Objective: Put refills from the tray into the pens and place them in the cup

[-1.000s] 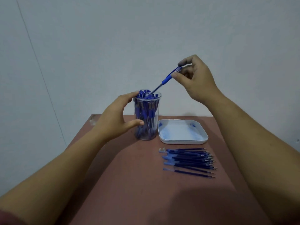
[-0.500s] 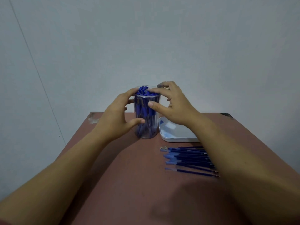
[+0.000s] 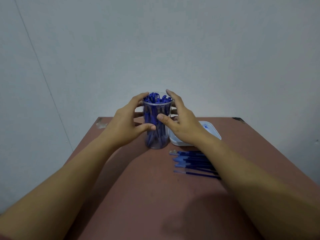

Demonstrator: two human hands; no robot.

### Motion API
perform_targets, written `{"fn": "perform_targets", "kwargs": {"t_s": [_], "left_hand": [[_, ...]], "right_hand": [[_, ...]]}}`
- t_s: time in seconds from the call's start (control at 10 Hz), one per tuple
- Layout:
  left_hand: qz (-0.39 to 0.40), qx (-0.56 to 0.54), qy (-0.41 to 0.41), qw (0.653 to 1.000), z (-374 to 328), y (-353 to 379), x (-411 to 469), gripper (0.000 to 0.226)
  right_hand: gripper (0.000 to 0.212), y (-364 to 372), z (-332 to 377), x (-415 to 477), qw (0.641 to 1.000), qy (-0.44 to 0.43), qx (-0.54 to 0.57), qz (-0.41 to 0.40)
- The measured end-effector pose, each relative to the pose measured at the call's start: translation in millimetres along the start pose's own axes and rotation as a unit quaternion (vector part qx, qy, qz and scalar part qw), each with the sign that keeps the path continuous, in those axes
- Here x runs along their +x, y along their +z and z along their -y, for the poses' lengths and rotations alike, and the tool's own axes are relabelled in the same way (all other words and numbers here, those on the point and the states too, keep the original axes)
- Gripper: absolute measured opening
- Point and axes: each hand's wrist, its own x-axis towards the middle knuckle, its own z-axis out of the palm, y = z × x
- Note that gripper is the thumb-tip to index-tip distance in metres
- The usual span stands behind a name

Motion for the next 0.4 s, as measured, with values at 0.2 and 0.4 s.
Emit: {"fn": "perform_targets", "kwargs": {"t_s": [0.2,0.4], "left_hand": [[0.031,-0.011,0.0,0.999,-26.9,-18.5,-30.1,0.095],[0.039,0.022,0.005,0.999,-41.7,-22.0,-46.5,0.101]], "right_hand": [[0.074,-3.3,17.0,-37.3,1.0,-0.018,-0.009,0.01],[0.081,-3.5,32.0,-54.9,1.0,-0.006,0.019,0.019]]}}
